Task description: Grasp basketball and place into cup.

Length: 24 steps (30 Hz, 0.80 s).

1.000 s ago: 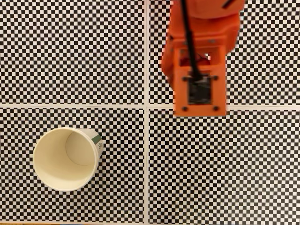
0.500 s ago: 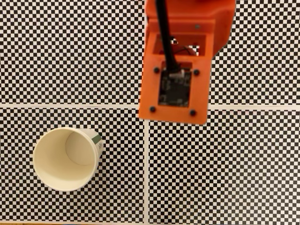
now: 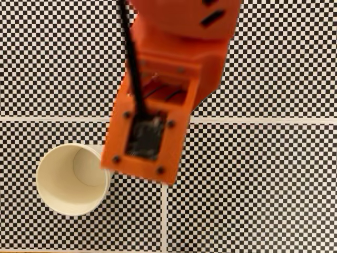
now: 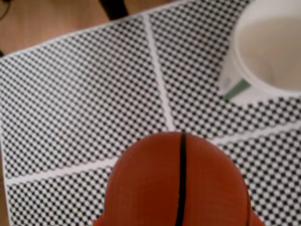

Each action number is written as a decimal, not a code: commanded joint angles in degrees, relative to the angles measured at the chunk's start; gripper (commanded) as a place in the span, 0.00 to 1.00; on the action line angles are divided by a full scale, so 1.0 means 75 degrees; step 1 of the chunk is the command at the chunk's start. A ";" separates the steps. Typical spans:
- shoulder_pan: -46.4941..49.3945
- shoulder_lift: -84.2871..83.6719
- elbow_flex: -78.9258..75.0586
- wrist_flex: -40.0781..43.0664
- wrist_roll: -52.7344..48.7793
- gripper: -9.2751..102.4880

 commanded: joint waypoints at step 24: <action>0.1699 -0.3340 -0.4137 -0.0070 -0.0305 0.27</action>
